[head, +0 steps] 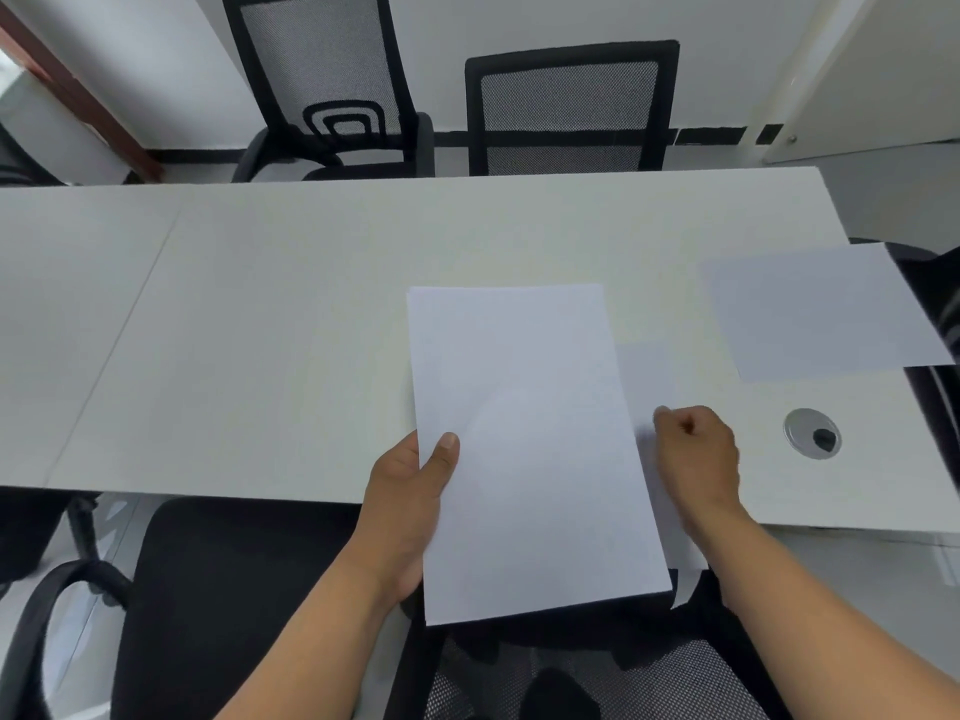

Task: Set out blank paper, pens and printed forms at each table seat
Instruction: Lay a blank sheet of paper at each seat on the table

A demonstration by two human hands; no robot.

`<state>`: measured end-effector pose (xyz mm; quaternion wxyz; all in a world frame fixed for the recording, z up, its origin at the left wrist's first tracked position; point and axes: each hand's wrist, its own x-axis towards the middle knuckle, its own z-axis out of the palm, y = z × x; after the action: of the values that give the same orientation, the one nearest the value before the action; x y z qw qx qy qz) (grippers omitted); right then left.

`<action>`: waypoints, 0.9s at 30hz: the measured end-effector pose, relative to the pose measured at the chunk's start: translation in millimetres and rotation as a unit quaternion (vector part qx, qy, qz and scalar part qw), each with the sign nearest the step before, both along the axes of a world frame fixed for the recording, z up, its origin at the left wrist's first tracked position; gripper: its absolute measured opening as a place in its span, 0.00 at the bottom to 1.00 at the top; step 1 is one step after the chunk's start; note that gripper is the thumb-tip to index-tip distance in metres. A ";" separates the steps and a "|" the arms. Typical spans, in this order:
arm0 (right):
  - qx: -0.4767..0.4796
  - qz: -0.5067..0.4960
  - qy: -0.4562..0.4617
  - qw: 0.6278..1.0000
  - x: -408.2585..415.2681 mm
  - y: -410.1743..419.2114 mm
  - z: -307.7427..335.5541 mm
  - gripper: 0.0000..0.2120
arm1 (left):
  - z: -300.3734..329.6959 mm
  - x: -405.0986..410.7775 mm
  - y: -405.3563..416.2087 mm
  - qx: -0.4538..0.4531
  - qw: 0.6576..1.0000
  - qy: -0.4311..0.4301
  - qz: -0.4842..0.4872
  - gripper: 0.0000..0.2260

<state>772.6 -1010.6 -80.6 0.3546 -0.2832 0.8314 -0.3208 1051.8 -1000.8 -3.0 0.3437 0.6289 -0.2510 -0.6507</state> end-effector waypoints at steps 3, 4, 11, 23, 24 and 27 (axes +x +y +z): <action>-0.012 0.023 -0.248 0.968 21.7 -4.0 50.3 0.20 | 8.8 -0.5 2.9 -0.004 1.000 -0.005 0.003 0.11; -0.002 0.048 -0.315 0.948 28.4 -2.3 66.9 0.20 | 11.9 0.2 4.2 -0.008 1.000 -0.008 0.004 0.11; -0.002 0.179 -0.312 0.933 53.7 2.9 112.6 0.09 | 50.5 20.2 19.7 -0.036 0.999 -0.019 0.028 0.11; -0.035 0.294 -0.290 0.910 144.6 6.8 181.3 0.08 | 120.8 94.6 73.4 -0.094 0.986 -0.080 0.116 0.12; -0.038 0.304 -0.288 0.907 155.3 8.9 186.8 0.07 | 125.3 104.0 80.0 -0.099 0.984 -0.083 0.126 0.12; -0.044 0.326 -0.289 0.899 187.3 18.1 200.2 0.08 | 136.8 131.2 100.4 -0.110 0.979 -0.090 0.147 0.12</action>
<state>959.8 -992.5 119.6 0.6516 -0.4485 0.5381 -0.2911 1182.9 -900.5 133.8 0.4785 0.6737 -0.2554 -0.5019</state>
